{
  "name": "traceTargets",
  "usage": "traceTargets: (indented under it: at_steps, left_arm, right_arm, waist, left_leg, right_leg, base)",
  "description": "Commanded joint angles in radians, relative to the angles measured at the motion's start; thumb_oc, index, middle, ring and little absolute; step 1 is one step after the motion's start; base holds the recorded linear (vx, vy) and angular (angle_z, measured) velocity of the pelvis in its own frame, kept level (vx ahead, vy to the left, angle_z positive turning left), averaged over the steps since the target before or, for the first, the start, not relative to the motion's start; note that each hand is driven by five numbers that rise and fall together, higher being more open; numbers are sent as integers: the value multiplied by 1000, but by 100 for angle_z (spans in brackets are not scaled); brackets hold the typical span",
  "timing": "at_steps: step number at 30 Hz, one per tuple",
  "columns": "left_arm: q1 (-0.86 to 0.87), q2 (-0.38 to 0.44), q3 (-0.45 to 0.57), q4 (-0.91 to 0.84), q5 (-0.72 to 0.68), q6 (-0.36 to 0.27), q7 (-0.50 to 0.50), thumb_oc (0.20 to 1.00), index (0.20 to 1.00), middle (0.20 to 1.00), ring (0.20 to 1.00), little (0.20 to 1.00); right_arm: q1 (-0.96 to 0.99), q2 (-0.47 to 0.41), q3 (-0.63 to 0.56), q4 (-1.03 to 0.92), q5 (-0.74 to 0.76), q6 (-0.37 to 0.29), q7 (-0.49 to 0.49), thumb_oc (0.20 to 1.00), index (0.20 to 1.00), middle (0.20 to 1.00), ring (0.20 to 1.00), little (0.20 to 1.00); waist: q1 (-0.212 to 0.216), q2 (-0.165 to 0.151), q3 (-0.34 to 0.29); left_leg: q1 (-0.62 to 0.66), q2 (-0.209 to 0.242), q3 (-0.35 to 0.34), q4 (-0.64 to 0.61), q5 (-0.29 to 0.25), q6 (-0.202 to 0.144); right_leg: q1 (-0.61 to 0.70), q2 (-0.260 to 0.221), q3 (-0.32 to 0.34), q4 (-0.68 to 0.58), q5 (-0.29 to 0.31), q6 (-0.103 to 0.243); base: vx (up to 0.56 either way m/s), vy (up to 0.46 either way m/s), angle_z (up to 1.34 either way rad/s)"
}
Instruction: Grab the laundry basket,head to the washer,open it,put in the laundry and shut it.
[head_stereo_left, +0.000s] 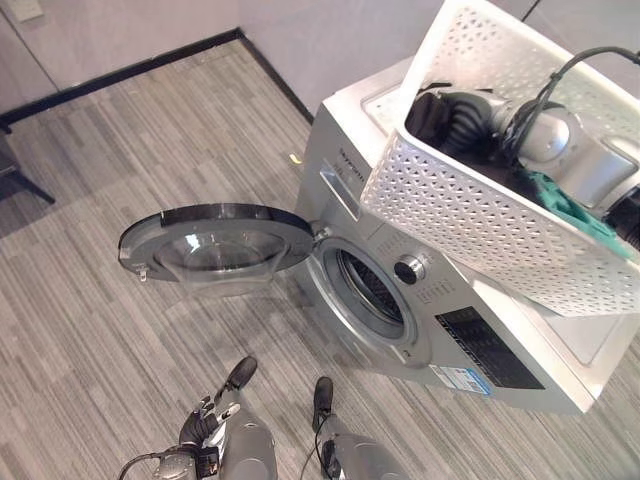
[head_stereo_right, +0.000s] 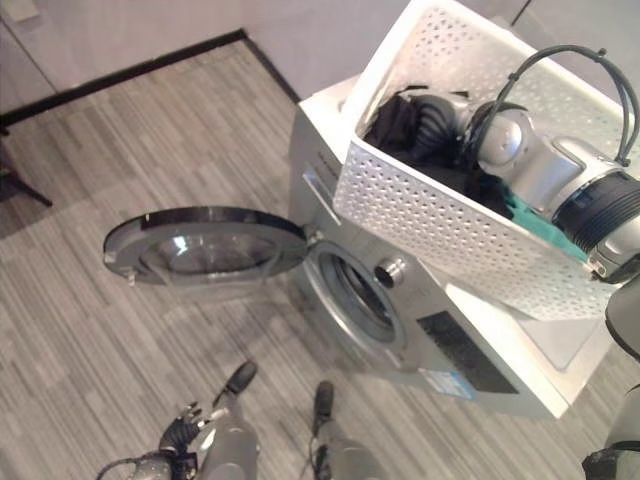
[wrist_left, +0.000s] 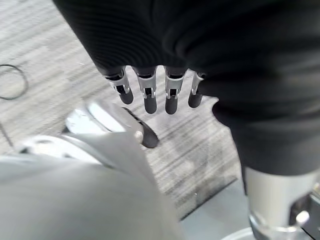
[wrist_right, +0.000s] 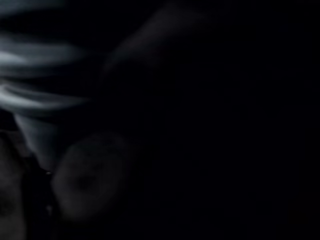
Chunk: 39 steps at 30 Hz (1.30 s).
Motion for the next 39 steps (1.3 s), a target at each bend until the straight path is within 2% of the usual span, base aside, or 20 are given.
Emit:
traceTargets:
  at_steps: [1, 2, 3, 4, 5, 8, 14, 20, 24, 36, 39]
  left_arm:
    - [-24, 25, 1, -11, -32, -22, -15, 1000, 1000, 1000, 1000, 1000]
    - [-27, 23, 0, -9, -30, -21, -16, 1000, 1000, 1000, 1000, 1000]
    - [-25, 26, -1, -10, -30, -20, -14, 1000, 1000, 1000, 1000, 1000]
    - [-27, 24, -3, -8, -29, -20, -15, 1000, 1000, 1000, 1000, 1000]
    - [-28, 28, -3, -5, -28, -21, -15, 1000, 1000, 1000, 1000, 1000]
    - [-37, 23, -18, 3, -24, -20, -14, 1000, 1000, 1000, 1000, 1000]
    - [-49, 21, -22, 13, -17, -19, -5, 1000, 1000, 1000, 1000, 1000]
    - [-56, 19, -9, 22, -4, -21, 3, 1000, 1000, 1000, 1000, 1000]
    - [-56, 27, 7, 37, 23, -18, 6, 1000, 1000, 1000, 1000, 1000]
    - [-64, 33, 9, 119, 69, -4, 15, 1000, 1000, 1000, 1000, 1000]
    - [-68, 33, 9, 152, 74, 2, 24, 1000, 1000, 1000, 1000, 1000]
  right_arm:
    - [6, -26, 57, 81, -110, 63, 29, 1000, 1000, 1000, 1000, 1000]
    - [26, -23, 41, 111, -117, 66, 29, 900, 900, 900, 900, 900]
    - [44, -21, 24, 135, -125, 63, 27, 576, 576, 576, 576, 576]
    - [58, -19, 6, 165, -129, 66, 20, 467, 467, 467, 467, 467]
    - [70, -17, -12, 185, -134, 67, 16, 200, 200, 200, 200, 200]
    - [92, 7, -89, 324, -171, 78, -42, 200, 200, 200, 200, 200]
    - [86, -1, -156, 312, -156, 68, -93, 200, 200, 200, 200, 200]
    - [70, -66, -245, 188, -84, 47, -163, 200, 200, 200, 200, 200]
    - [50, -165, -382, 85, -35, 23, -264, 200, 200, 200, 200, 200]
    - [-94, -166, -452, 186, 1, 20, -393, 200, 200, 200, 200, 200]
    - [-156, -151, -466, 258, 18, 17, -457, 200, 200, 200, 200, 200]
  waist:
    - [12, -55, 54]
    - [14, -50, 57]
    - [16, -49, 57]
    - [17, -46, 58]
    - [17, -44, 59]
    - [13, -32, 61]
    - [-6, -27, 52]
    - [-36, -27, 25]
    - [-63, -29, -16]
    - [-74, -41, -80]
    - [-72, -47, -104]
  left_leg:
    - [86, 0, 48, -45, -20, 67]
    - [84, -1, 45, -45, -19, 66]
    - [81, -3, 41, -45, -18, 66]
    - [80, -5, 41, -45, -17, 65]
    - [79, -5, 41, -45, -16, 65]
    - [80, -7, 45, -45, -18, 68]
    - [86, -10, 55, -45, -24, 72]
    - [107, -11, 69, -45, -41, 77]
    - [137, -8, 73, -45, -64, 83]
    - [186, 0, 75, -45, -90, 91]
    - [198, 4, 71, -44, -98, 90]
  right_leg:
    - [11, -86, 43, 1, -100, 31]
    - [11, -85, 43, 1, -100, 30]
    - [11, -85, 41, 1, -101, 30]
    - [10, -85, 41, 1, -101, 29]
    - [9, -86, 40, 1, -101, 30]
    - [5, -87, 50, 1, -97, 31]
    - [4, -88, 65, 1, -96, 32]
    - [11, -93, 78, 1, -97, 36]
    - [30, -99, 86, 1, -102, 38]
    - [73, -102, 96, 1, -112, 37]
    - [86, -101, 97, 1, -115, 37]
  base:
    - [11, -40, 5]
    - [8, -35, 10]
    - [10, -33, 16]
    - [7, -27, 20]
    - [3, -20, 15]
    - [1, -5, 4]
    - [0, 8, 0]
    - [12, 27, -11]
    - [50, 21, -1]
    - [32, 11, -1]
    - [30, 6, 0]
